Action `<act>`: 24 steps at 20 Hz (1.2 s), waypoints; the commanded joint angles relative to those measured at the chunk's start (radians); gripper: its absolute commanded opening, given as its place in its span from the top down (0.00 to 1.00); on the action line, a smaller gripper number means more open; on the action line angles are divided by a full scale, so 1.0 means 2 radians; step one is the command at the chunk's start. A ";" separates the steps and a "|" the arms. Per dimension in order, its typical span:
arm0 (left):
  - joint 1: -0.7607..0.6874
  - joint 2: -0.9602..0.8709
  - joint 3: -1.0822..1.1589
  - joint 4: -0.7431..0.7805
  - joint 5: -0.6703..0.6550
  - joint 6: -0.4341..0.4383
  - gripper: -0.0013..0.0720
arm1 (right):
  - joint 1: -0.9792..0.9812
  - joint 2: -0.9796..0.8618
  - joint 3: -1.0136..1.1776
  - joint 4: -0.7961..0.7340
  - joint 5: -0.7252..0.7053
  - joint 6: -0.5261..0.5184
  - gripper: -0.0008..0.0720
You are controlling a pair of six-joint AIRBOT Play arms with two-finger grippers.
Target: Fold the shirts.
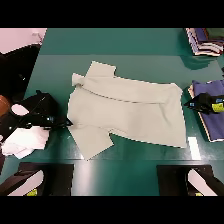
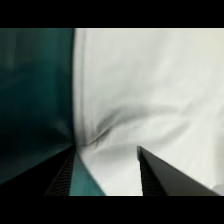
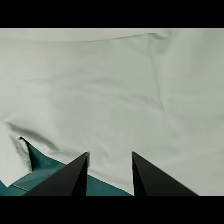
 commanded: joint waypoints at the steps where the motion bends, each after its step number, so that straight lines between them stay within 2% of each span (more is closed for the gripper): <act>1: -0.046 0.000 -0.008 -0.002 0.043 0.006 0.32 | -0.002 0.009 -0.005 -0.001 0.006 0.000 0.57; 2: -0.053 0.000 -0.007 -0.002 0.047 -0.002 0.36 | -0.002 0.009 -0.005 -0.004 0.010 0.000 0.57; 3: -0.053 0.000 -0.005 -0.003 0.044 -0.008 0.70 | -0.002 0.009 -0.005 -0.014 0.013 0.000 0.57; 4: -0.053 0.000 -0.001 -0.003 0.043 -0.006 0.94 | -0.002 0.008 -0.005 -0.035 0.016 0.001 0.57; 7: -0.053 0.001 0.031 -0.002 0.015 -0.006 0.94 | -0.003 0.008 -0.011 -0.134 0.041 0.020 0.57; 9: -0.053 0.008 0.056 -0.002 -0.007 0.006 0.94 | -0.030 0.008 -0.046 -0.152 0.044 0.022 0.55; 11: -0.053 0.013 0.075 -0.002 -0.023 0.011 0.94 | -0.080 0.007 -0.103 -0.153 0.041 0.022 0.36; 16: -0.053 0.014 0.085 -0.002 -0.021 0.011 0.94 | -0.173 -0.027 -0.220 -0.149 0.014 0.015 0.38; 21: -0.053 0.014 0.085 -0.004 -0.018 0.011 0.94 | -0.133 -0.059 -0.245 -0.129 -0.032 0.014 0.38; 24: -0.053 0.014 0.085 -0.004 -0.018 0.011 0.94 | -0.094 -0.065 -0.244 -0.130 -0.060 0.014 0.63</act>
